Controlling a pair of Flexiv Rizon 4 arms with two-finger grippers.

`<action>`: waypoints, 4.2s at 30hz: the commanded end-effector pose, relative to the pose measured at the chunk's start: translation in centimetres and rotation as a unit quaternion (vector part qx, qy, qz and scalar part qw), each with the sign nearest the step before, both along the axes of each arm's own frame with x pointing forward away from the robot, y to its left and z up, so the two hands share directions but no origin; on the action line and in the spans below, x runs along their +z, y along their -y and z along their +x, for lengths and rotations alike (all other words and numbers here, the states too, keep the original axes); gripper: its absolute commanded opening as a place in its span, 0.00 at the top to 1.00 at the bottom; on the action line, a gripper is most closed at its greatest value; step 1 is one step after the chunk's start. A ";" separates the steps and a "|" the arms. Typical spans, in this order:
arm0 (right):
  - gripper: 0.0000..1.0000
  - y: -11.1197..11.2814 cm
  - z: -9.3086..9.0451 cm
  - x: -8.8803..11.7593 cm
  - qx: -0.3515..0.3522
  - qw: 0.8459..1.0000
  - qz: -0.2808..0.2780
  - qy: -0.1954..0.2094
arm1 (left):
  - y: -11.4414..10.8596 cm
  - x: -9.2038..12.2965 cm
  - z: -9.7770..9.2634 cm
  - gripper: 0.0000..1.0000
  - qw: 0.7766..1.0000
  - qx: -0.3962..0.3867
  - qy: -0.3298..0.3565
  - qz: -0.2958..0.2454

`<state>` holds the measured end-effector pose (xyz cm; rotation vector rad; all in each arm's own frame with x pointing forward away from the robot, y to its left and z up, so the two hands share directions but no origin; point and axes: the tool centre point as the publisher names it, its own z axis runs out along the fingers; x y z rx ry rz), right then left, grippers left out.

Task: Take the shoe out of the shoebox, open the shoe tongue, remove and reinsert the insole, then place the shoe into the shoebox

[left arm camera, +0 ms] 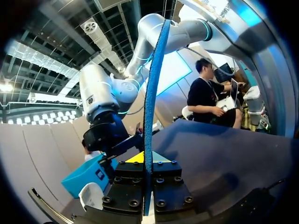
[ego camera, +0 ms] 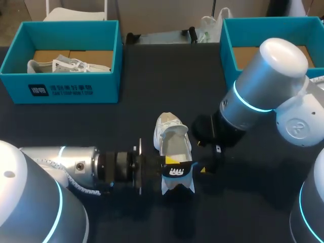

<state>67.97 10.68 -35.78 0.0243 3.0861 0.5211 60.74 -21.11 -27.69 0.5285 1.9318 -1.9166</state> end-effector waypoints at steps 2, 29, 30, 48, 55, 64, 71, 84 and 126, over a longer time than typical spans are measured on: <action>0.00 -0.1 -0.1 -0.1 -0.001 1.000 0.000 0.001 | 0.2 -0.2 0.0 1.00 1.000 0.006 -0.002 -0.001; 0.00 -0.1 -0.1 -0.1 -0.001 1.000 0.000 0.001 | 0.5 -2.2 1.9 1.00 0.998 0.051 -0.018 0.021; 0.00 -0.1 -0.1 -0.1 -0.001 1.000 0.000 0.001 | 0.6 -2.3 2.1 1.00 0.998 0.052 -0.019 0.023; 0.00 -0.1 -0.1 -0.1 -0.001 1.000 0.000 0.001 | 0.8 -4.6 4.1 1.00 0.996 0.052 0.007 0.068; 0.00 -0.1 -0.1 -0.1 -0.001 1.000 0.000 0.001 | 0.8 -5.8 4.7 1.00 0.995 0.047 0.017 0.082; 0.00 -0.1 -0.1 -0.1 -0.001 1.000 0.000 0.001 | 0.5 -7.4 6.1 1.00 0.992 0.062 0.022 0.107; 0.00 -0.1 -0.1 -0.1 -0.001 1.000 0.000 0.001 | 0.5 -8.4 6.9 1.00 0.990 0.070 0.016 0.123; 0.00 -0.1 -0.1 -0.1 -0.001 1.000 0.000 0.001 | 0.2 -7.3 5.8 1.00 0.992 0.058 0.002 0.112; 0.00 -0.1 -0.1 -0.1 -0.001 1.000 0.000 0.001 | 1.5 -4.7 4.2 0.69 0.988 0.090 0.035 0.125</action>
